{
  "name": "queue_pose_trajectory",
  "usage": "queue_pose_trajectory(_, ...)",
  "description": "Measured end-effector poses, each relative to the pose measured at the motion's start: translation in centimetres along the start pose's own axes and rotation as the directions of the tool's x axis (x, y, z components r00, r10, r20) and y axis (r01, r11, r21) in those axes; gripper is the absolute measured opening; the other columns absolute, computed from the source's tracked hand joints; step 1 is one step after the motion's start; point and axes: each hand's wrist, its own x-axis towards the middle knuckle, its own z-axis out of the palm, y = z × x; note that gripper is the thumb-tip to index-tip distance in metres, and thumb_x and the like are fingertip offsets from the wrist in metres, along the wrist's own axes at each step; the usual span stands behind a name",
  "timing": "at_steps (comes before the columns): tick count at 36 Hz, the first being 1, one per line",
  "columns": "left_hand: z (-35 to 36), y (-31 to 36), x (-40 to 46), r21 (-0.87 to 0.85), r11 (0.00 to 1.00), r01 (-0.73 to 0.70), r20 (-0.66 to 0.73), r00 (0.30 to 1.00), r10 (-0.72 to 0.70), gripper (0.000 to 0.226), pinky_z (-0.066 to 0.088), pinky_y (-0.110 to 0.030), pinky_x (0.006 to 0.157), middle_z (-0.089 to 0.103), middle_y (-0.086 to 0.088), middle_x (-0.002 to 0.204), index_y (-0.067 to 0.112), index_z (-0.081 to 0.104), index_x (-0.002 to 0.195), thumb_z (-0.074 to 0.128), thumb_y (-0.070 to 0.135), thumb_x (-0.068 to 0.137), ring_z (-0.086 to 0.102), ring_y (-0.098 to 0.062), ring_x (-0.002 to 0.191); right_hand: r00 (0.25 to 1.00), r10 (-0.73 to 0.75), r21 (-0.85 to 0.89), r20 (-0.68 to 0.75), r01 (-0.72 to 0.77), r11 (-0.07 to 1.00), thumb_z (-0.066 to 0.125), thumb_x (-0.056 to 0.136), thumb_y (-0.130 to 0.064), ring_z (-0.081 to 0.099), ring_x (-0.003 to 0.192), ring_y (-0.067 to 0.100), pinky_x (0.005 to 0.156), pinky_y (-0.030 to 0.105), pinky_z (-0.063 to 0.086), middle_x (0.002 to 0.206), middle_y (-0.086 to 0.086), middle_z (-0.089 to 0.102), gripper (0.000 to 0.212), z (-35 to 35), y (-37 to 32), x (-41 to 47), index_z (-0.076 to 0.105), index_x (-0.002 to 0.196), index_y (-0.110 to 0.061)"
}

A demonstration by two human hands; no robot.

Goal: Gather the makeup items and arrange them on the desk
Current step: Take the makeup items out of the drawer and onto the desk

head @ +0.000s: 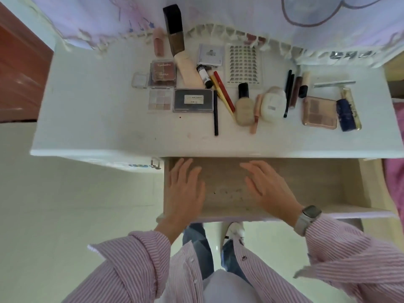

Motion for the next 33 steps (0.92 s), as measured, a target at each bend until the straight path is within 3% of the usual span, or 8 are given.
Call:
queue_pose_trajectory(3,2.3,2.7,-3.4,0.026,0.995,-0.101,0.201,0.975,0.094,0.045,0.05,-0.043,0.084,0.06,-0.006,0.117,0.018,0.057,0.111,0.037,0.048,0.084,0.057,-0.025,0.104,0.952,0.027,-0.129,0.305,0.014,0.992,0.036,0.09,-0.033,0.061,0.093,0.028,0.078,0.037,0.049,0.11,0.007,0.061,0.042,0.9,3.7,-5.8,0.057,0.116,-0.009)
queue_pose_trajectory(6,4.6,4.7,-5.8,0.018,0.989,-0.149,0.345,0.929,0.134,0.056,0.049,-0.035,0.079,0.066,0.003,0.107,0.021,0.063,0.109,0.038,0.062,0.08,0.062,-0.018,0.095,0.871,0.154,-0.25,0.467,-0.036,0.967,0.054,0.088,-0.04,0.054,0.112,0.024,0.093,0.039,0.042,0.127,-0.001,0.054,0.052,1.6,7.5,-10.2,0.044,0.134,-0.018)
queue_pose_trajectory(12,7.5,5.7,-6.3,0.261,0.939,-0.224,0.245,0.956,0.16,0.031,0.047,-0.033,0.062,0.067,0.002,0.079,0.018,0.067,0.081,0.047,0.042,0.084,0.061,-0.02,0.069,0.956,0.201,-0.451,0.213,-0.087,0.888,0.086,0.058,-0.015,0.063,0.062,0.025,0.057,0.035,0.052,0.073,0.002,0.066,0.035,1.6,13.1,-12.3,0.067,0.086,-0.013)
queue_pose_trajectory(18,7.2,6.0,-5.9,0.348,0.907,-0.238,0.203,0.963,0.174,0.042,0.048,-0.033,0.063,0.063,-0.002,0.072,0.015,0.064,0.075,0.031,0.038,0.086,0.058,-0.023,0.066,0.99,0.066,-0.457,0.123,-0.002,0.89,0.083,0.061,-0.015,0.055,0.055,0.023,0.052,0.03,0.042,0.065,-0.001,0.06,0.026,0.8,14.1,-12.4,0.061,0.073,-0.014)
queue_pose_trajectory(22,7.0,6.2,-4.9,0.346,0.912,-0.22,0.194,0.968,0.159,0.039,0.046,-0.034,0.065,0.064,-0.002,0.075,0.015,0.064,0.079,0.034,0.039,0.088,0.058,-0.023,0.069,0.996,-0.006,-0.499,0.088,0.05,0.865,0.081,0.065,-0.02,0.057,0.068,0.025,0.065,0.036,0.036,0.073,-0.001,0.062,0.023,0.5,15.1,-11.7,0.061,0.076,-0.015)
queue_pose_trajectory(26,6.8,6.5,-4.0,0.346,0.927,-0.143,0.018,0.989,0.146,0.024,0.04,-0.043,0.081,0.065,-0.008,0.089,0.013,0.063,0.084,0.071,0.035,0.077,0.057,-0.028,0.084,0.999,-0.039,-0.534,0.01,0.038,0.845,0.082,0.063,-0.027,0.058,0.08,0.029,0.075,0.038,0.028,0.089,0.005,0.063,0.036,-0.2,15.3,-10.5,0.062,0.09,-0.015)
queue_pose_trajectory(30,6.2,6.5,-2.2,0.39,0.911,-0.136,-0.008,0.988,0.151,0.063,0.016,-0.057,0.106,0.049,-0.016,0.129,0.015,0.05,0.114,0.08,0.037,0.064,0.039,-0.035,0.123,0.998,-0.028,-0.557,-0.056,-0.008,0.83,0.085,0.057,-0.031,0.047,0.109,0.033,0.086,0.05,0.036,0.121,0.013,0.052,0.075,-0.6,15.6,-9.1,0.048,0.121,-0.018)
queue_pose_trajectory(33,5.5,6.5,-0.7,0.408,0.897,-0.17,0.028,0.984,0.174,0.094,0.006,-0.06,0.109,0.027,-0.015,0.146,0.018,0.035,0.135,0.083,0.042,0.058,0.023,-0.036,0.135,0.999,0.0,-0.559,-0.046,-0.026,0.829,0.086,0.054,-0.034,0.03,0.13,0.036,0.101,0.063,0.025,0.142,0.016,0.032,0.101,-1.0,15.8,-8.0,0.034,0.137,-0.015)
